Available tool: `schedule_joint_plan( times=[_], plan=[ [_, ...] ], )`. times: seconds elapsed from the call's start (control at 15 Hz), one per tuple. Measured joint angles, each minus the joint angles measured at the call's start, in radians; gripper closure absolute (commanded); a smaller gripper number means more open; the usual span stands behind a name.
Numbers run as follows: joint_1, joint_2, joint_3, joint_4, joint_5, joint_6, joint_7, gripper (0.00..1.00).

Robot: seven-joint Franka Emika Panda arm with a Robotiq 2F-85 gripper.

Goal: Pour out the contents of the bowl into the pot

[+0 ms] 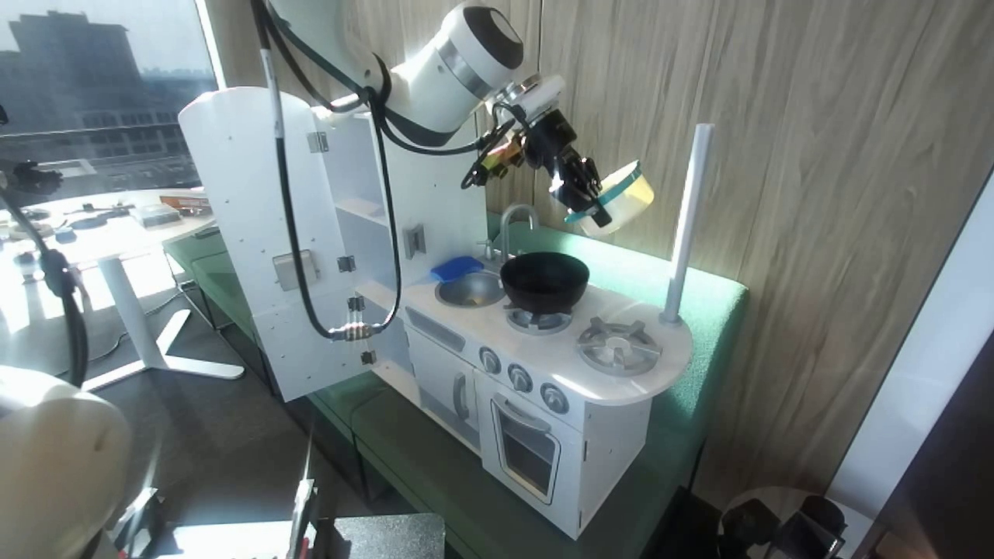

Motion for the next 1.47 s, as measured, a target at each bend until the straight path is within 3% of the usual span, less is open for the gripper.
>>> schedule_joint_plan(
  times=[0.47,1.47],
  plan=[
    [0.000,0.060,0.084,0.057,-0.077,-0.083,0.018,0.98],
    [0.010,0.266,0.156,0.205,-0.120,-0.319,-0.021,0.98]
  ],
)
